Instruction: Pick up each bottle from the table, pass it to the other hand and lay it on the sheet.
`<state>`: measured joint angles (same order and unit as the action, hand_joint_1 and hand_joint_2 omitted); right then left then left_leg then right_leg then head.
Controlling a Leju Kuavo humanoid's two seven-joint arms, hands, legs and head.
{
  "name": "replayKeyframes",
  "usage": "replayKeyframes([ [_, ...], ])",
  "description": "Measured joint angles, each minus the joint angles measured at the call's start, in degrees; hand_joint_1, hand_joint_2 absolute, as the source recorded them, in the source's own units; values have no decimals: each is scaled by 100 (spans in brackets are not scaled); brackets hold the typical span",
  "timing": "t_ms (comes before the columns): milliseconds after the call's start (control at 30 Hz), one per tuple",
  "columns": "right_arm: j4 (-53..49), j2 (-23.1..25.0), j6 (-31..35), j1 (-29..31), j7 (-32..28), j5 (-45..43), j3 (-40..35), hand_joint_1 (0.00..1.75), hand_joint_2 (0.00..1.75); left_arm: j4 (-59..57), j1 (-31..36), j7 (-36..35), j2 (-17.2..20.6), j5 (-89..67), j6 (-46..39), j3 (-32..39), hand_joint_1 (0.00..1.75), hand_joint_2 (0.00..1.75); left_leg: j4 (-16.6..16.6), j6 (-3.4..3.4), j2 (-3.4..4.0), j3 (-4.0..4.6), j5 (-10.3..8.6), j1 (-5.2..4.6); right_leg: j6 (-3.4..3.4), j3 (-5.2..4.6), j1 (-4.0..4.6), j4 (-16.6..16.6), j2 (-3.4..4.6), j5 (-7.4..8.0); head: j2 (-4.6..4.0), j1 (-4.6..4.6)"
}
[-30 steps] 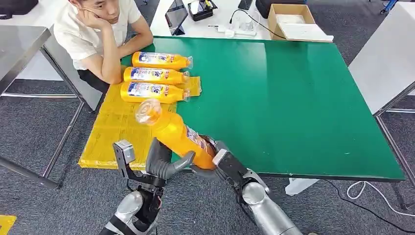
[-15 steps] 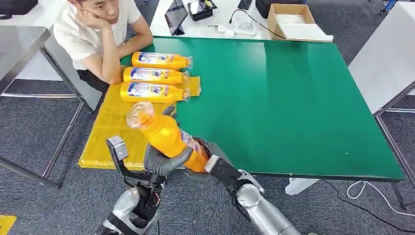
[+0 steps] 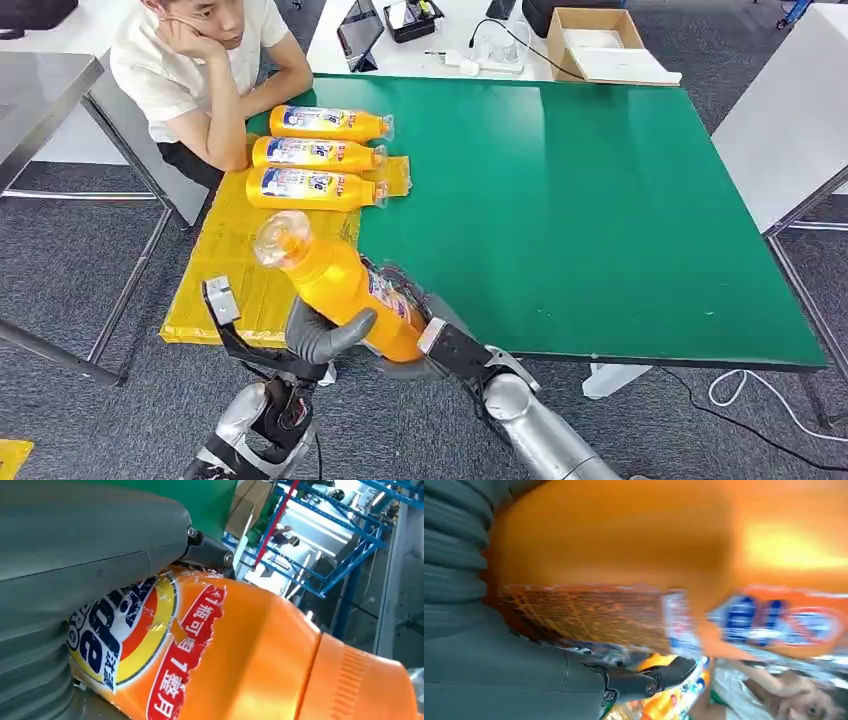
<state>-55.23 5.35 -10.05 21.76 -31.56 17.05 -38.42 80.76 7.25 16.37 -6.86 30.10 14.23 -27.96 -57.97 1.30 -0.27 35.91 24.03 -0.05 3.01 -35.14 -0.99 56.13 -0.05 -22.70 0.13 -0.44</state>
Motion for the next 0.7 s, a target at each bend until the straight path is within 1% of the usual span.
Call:
replayKeyframes([
  [133,11,0,50,-90,11,-57,2,0,0,2,-27,17,17,-24,-11,18,175,175,0,0,0,0,0,0,0,-1,0,0,0,0,0,2],
  [233,-20,-24,273,-241,6,2,35,0,0,55,-40,159,17,-605,-515,35,175,175,0,0,-2,1,0,0,0,0,0,-1,-1,-1,0,4],
  [367,-160,-63,426,-464,4,88,109,0,0,92,-43,227,28,-989,-820,92,175,175,0,0,-1,2,0,0,0,-1,0,-1,0,-1,0,2],
  [567,-847,-203,1471,-972,13,1001,297,0,0,53,-21,533,35,-3104,-2825,474,175,175,0,-1,0,3,1,0,-1,-3,1,0,0,-1,0,2],
  [633,-1045,-254,1550,-1077,26,1091,326,0,0,6,6,566,46,-3371,-2984,593,175,175,0,0,-1,3,1,0,-1,-3,0,0,0,-1,0,2],
  [700,-1189,-282,1653,-1146,28,1218,356,0,0,-44,23,531,46,-3846,-3407,662,175,175,0,0,-1,3,1,0,-1,-3,0,0,0,-1,0,0],
])
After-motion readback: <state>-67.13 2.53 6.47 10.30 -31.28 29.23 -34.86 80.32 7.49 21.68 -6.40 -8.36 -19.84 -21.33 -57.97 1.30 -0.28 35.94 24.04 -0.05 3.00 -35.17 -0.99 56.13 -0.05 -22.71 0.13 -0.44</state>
